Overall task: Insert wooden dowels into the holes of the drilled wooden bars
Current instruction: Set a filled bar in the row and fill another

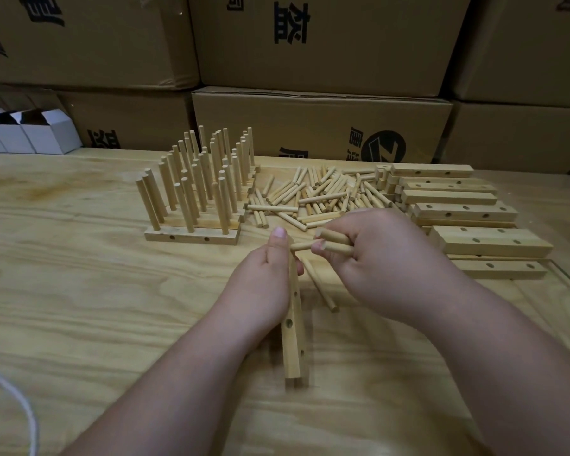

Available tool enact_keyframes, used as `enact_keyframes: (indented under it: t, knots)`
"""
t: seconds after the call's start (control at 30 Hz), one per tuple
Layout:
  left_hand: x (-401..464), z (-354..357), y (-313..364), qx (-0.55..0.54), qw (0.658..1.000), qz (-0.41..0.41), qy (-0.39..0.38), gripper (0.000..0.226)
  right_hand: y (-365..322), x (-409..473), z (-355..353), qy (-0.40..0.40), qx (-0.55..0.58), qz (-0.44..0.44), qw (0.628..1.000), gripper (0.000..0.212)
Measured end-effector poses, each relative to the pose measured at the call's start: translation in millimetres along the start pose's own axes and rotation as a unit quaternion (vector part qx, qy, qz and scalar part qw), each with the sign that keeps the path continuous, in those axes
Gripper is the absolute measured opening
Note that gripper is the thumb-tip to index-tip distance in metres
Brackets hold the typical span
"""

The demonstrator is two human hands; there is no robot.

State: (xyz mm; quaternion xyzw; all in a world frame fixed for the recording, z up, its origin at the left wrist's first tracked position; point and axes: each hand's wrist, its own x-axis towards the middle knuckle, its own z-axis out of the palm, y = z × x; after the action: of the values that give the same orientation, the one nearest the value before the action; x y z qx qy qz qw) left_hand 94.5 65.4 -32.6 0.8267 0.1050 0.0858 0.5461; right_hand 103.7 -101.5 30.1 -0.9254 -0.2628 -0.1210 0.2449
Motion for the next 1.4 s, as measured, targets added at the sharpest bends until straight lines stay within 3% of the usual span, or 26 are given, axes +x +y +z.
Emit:
enact_keyframes:
  t: [0.1, 0.27, 0.43, 0.63, 0.9, 1.13, 1.4]
  knots:
    - [0.4, 0.0, -2.0, 0.003, 1.000, 0.005, -0.008, 0.068, -1.8, 0.4, -0.5, 0.001, -0.012, 0.001, 1.000, 0.016]
    - [-0.6, -1.7, -2.0, 0.015, 1.000, 0.008, -0.021, 0.070, 11.0, -0.2, 1.0, -0.013, 0.085, 0.061, 0.994, 0.021]
    - [-1.6, -0.7, -0.6, 0.018, 1.000, 0.013, -0.009, 0.071, 15.7, -1.1, 8.9, -0.013, 0.163, 0.105, 0.981, 0.006]
    - [-1.1, 2.6, -0.2, 0.056, 0.998, 0.036, -0.008, 0.069, 12.2, 0.2, 3.3, -0.019, 0.109, 0.095, 0.989, 0.025]
    - [-3.6, 3.5, 1.8, 0.078, 0.995, 0.050, -0.030, 0.065, 16.0, -0.8, -9.2, -0.053, 0.140, 0.123, 0.981, 0.012]
    - [-4.8, 4.9, 5.3, 0.081, 0.995, 0.061, -0.023, 0.063, 6.4, 2.2, -5.2, -0.043, 0.066, 0.108, 0.991, 0.023]
    - [-6.5, 1.8, 5.8, 0.075, 0.995, 0.057, -0.041, 0.064, 20.0, -0.4, -3.0, -0.053, 0.178, 0.133, 0.974, 0.006]
